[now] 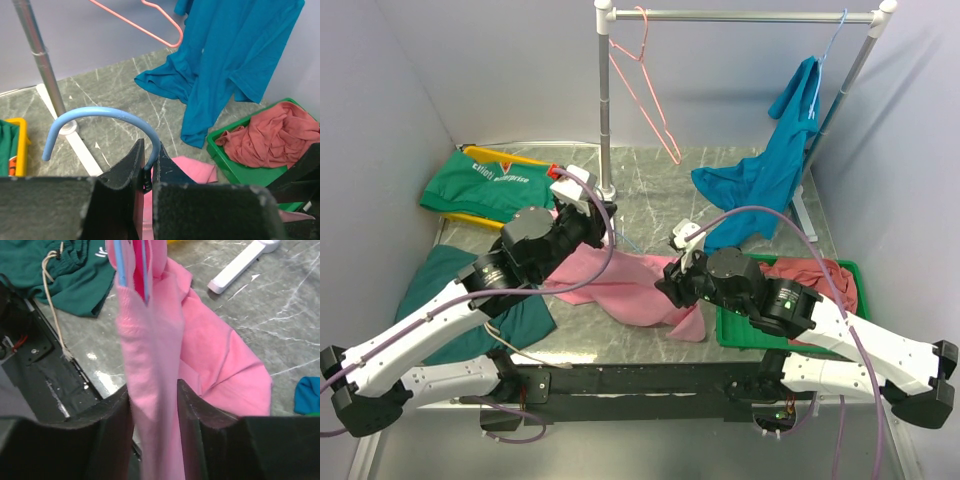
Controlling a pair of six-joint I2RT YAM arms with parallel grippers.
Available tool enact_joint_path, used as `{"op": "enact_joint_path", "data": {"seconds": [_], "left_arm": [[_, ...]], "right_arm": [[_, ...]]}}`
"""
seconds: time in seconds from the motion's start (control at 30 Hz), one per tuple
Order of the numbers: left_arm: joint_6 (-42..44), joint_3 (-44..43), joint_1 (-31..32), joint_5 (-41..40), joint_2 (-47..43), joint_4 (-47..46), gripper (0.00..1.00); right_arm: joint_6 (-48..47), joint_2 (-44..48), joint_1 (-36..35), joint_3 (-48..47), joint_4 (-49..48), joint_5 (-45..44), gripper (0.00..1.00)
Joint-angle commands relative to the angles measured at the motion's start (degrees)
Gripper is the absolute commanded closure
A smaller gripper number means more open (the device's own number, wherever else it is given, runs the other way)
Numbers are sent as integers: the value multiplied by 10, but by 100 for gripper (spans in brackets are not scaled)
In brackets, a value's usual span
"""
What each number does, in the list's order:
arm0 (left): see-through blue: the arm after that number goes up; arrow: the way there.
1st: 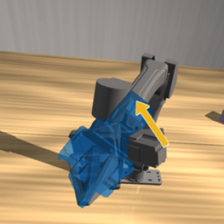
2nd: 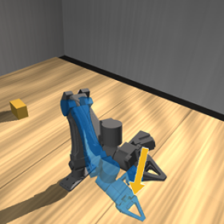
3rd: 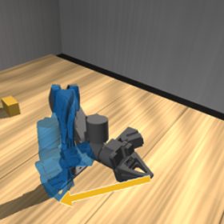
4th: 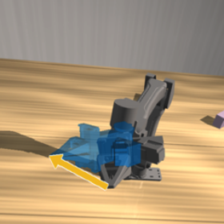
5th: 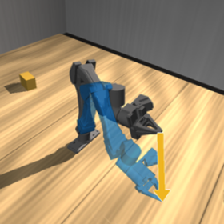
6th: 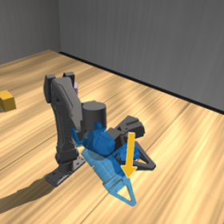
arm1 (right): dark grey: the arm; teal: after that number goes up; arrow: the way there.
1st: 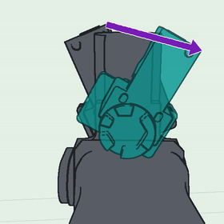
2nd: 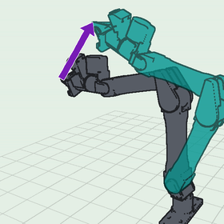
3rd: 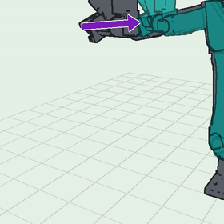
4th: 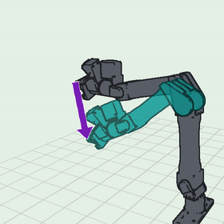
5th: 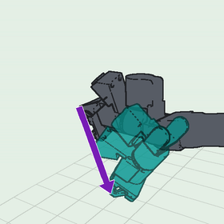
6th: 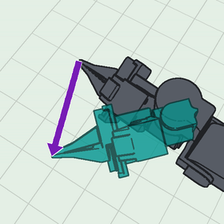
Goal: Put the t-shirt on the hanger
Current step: Place the hanger at the clothesline.
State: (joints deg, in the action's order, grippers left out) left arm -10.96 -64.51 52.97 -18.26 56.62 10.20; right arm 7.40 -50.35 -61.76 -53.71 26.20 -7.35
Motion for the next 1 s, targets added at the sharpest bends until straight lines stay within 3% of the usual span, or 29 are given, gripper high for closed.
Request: {"op": "enact_joint_path", "data": {"seconds": [0.0,0.27,0.4,0.5,0.53,0.6,0.63,0.73,0.8,0.83,0.97], "left_arm": [[-18,-26,1,28,7,-51,99],[-19,-27,1,37,17,-59,99],[-20,-30,2,47,27,-64,99],[-27,-31,2,53,31,-67,98],[-31,-31,2,51,33,-67,81],[-35,-29,2,47,36,-68,69],[-38,-26,2,46,35,-69,57],[-42,-21,2,40,34,-69,33],[-42,-20,2,35,31,-69,27],[-44,-21,2,29,29,-69,19],[-46,-19,3,3,8,-73,10]], "right_arm": [[12,9,-4,5,-29,-13,55],[16,-4,-6,19,-18,5,69],[38,11,-8,37,-34,-6,100],[69,32,-11,62,-51,-25,100],[79,41,-13,84,-58,-35,100],[107,76,-18,113,-84,-54,100],[116,89,-20,141,-91,-58,100],[144,130,-20,177,-98,-83,100],[161,152,-21,186,-91,-104,100],[167,159,-21,193,-87,-114,100],[217,205,-21,214,-67,-157,100]]}}
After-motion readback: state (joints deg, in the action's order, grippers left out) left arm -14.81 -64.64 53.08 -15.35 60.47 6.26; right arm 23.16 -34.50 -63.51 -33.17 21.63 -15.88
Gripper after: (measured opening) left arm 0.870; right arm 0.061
